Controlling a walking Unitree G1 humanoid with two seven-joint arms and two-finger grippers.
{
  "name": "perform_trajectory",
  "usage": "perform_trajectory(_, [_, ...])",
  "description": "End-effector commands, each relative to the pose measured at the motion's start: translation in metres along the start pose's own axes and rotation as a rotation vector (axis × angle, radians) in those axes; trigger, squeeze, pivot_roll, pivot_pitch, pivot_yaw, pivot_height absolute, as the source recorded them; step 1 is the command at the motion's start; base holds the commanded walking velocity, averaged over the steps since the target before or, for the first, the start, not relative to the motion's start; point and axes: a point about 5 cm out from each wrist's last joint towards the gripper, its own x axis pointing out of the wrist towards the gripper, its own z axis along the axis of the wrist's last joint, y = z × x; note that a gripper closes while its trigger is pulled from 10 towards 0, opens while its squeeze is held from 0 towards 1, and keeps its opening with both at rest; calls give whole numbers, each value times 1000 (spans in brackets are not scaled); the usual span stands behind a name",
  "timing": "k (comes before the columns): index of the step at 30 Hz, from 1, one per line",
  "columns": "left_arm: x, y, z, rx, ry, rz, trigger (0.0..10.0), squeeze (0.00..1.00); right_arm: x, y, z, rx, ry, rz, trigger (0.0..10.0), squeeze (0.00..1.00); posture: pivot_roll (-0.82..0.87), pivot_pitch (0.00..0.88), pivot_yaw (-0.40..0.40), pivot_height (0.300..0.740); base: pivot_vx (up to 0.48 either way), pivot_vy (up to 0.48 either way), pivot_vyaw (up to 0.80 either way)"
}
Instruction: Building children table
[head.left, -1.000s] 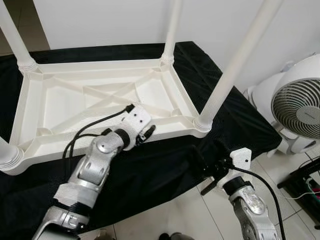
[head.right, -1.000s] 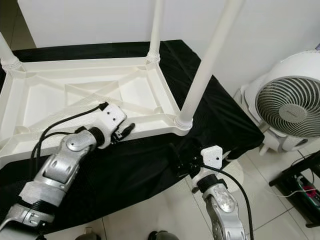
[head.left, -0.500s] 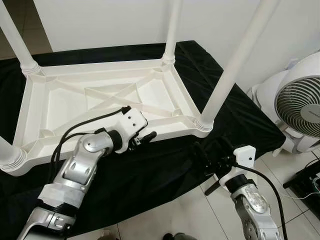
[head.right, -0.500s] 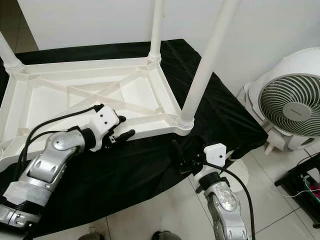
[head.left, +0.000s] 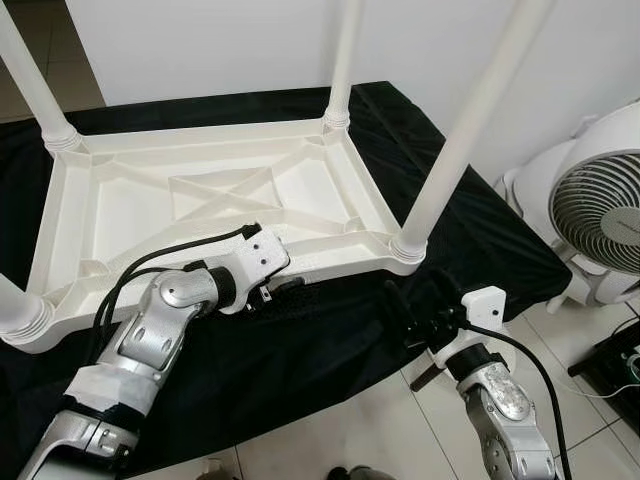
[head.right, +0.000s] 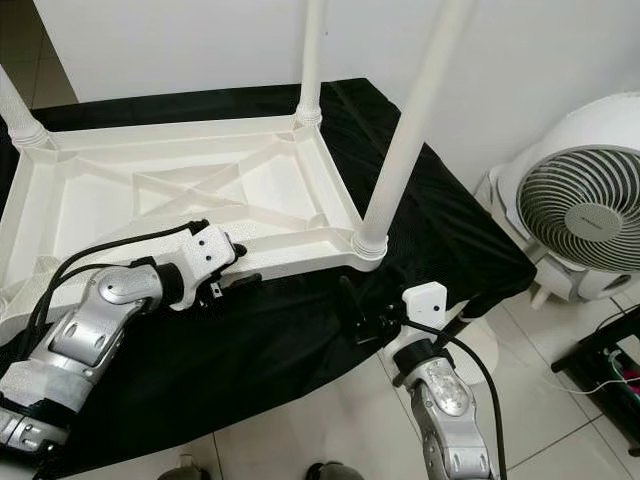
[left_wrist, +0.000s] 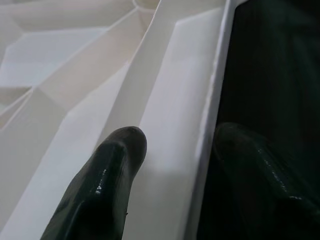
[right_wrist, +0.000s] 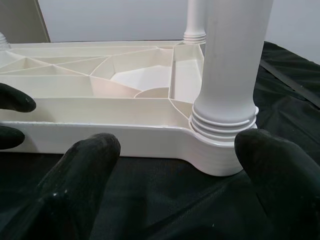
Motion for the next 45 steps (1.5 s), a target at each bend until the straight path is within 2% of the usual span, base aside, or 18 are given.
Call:
perform_trajectory(1, [4, 5, -3, -26, 38, 64, 10000, 0, -2, -3, -4, -8, 23, -12, 10000, 0, 19, 90, -32, 740, 0, 0, 0])
perform_trajectory(4, [6, 10, -5, -60, 61, 98, 10000, 0, -1, -3, -4, -15, 23, -14, 10000, 0, 19, 90, -32, 740, 0, 0, 0])
perform_trajectory(11, [5, 16, -13, -66, 137, 149, 10000, 0, 0, -2, -4, -23, 20, -19, 10000, 0, 17, 94, -24, 740, 0, 0, 0])
perform_trajectory(12, [5, 17, -15, -69, 148, 157, 4667, 0, 0, -2, -4, -24, 20, -20, 10000, 0, 17, 96, -23, 740, 0, 0, 0])
perform_trajectory(16, [5, 18, -16, -75, 157, 166, 4745, 0, 0, -2, -4, -27, 20, -21, 10000, 0, 17, 96, -23, 740, 0, 0, 0])
perform_trajectory(17, [5, 19, -18, -81, 172, 175, 196, 0, 0, -2, -4, -29, 20, -21, 10000, 0, 17, 97, -21, 740, 0, 0, 0])
perform_trajectory(22, [4, 18, -23, -77, 226, 206, 0, 0, 1, -2, -4, -38, 17, -24, 10000, 0, 19, 96, -18, 740, 0, 0, 0])
perform_trajectory(29, [4, 17, -24, -85, 238, 216, 0, 0, 2, -2, -3, -40, 15, -25, 10000, 0, 19, 96, -19, 740, 0, 0, 0])
perform_trajectory(31, [5, 15, -26, -120, 251, 265, 0, 0, 4, -4, -2, -47, 10, -35, 10000, 0, 17, 98, -25, 740, 0, 0, 0])
perform_trajectory(35, [6, 15, -26, -133, 253, 293, 0, 0, 5, -4, -2, -49, 9, -41, 10000, 0, 17, 98, -25, 740, 0, 0, 0])
perform_trajectory(40, [20, 18, -15, -179, 211, 405, 0, 0, 13, -11, -1, -58, 20, -106, 10000, 0, 20, 97, -36, 740, 0, 0, 0])
perform_trajectory(45, [31, 23, -4, -178, 170, 445, 0, 0, 17, -16, 0, -60, 20, -152, 10000, 0, 16, 96, -37, 740, 0, 0, 0])
